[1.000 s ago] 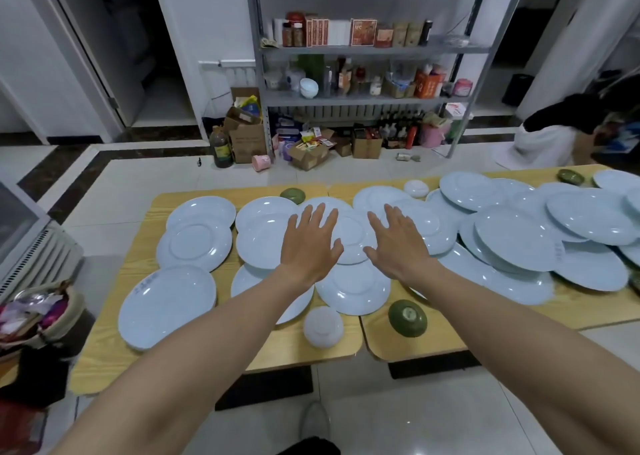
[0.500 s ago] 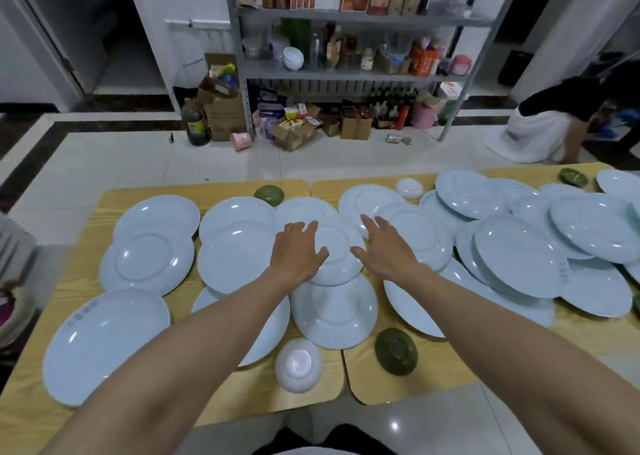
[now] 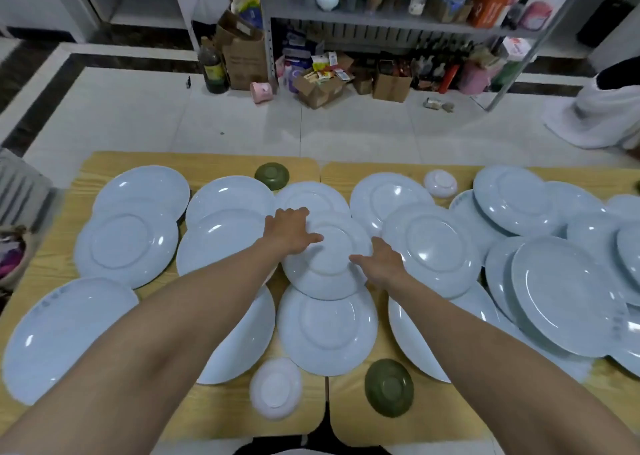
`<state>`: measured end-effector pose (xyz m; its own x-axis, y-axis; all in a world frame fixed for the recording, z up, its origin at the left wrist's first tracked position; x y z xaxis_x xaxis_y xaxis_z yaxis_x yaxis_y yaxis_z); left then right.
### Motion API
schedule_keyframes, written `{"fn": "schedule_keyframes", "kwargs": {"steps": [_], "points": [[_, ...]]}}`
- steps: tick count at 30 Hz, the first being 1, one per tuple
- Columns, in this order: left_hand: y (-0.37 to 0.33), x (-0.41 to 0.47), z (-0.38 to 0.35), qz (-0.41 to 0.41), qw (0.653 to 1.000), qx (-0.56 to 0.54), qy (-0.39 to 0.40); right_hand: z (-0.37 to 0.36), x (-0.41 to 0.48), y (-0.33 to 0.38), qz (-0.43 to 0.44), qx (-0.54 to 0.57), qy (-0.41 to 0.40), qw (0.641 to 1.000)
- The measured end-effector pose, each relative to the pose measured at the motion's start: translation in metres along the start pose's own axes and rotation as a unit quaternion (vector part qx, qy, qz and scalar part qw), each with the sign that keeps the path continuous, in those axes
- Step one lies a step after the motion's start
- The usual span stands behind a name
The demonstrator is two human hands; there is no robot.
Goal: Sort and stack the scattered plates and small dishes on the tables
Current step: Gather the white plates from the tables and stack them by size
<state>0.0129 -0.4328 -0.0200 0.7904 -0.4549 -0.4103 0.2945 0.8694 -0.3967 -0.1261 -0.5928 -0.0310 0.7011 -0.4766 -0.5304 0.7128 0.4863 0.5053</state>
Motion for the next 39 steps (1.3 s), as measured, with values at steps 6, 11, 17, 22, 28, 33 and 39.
{"fn": "schedule_keyframes", "kwargs": {"steps": [6, 11, 17, 22, 28, 33, 39], "points": [[0.010, 0.030, -0.013, 0.039, 0.999, 0.000, 0.036, -0.006, 0.021, -0.006, -0.008, 0.020, 0.019, 1.000], [0.015, 0.042, -0.016, 0.047, 0.998, 0.008, 0.043, -0.010, 0.028, -0.013, -0.020, 0.070, 0.028, 0.997], [0.017, 0.048, -0.014, 0.070, 0.996, -0.042, 0.043, -0.013, 0.033, -0.022, -0.050, 0.141, 0.024, 0.988], [0.012, 0.048, -0.002, 0.074, 0.991, -0.111, 0.029, 0.004, 0.034, -0.018, -0.049, 0.140, 0.011, 0.989], [-0.019, 0.038, 0.042, 0.031, 0.981, -0.192, -0.024, 0.053, 0.027, -0.012, -0.064, 0.241, -0.049, 0.967], [-0.043, 0.013, 0.082, -0.011, 0.944, -0.315, -0.095, 0.092, 0.004, 0.001, -0.039, 0.239, -0.121, 0.963], [-0.063, -0.017, 0.113, -0.056, 0.881, -0.446, -0.146, 0.130, -0.029, 0.026, 0.053, 0.195, -0.219, 0.955]]}}
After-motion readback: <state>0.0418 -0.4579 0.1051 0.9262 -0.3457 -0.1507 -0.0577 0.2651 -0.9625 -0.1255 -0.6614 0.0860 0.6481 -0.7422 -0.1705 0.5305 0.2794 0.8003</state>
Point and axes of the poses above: each hand's wrist, its own x-axis towards the middle knuckle, its own z-axis out of the back of the hand, y = z × x, the point moved 10 cm from there along x, towards the middle knuckle, and after that the axes turned 8 degrees about -x, right-handed, at the moved point
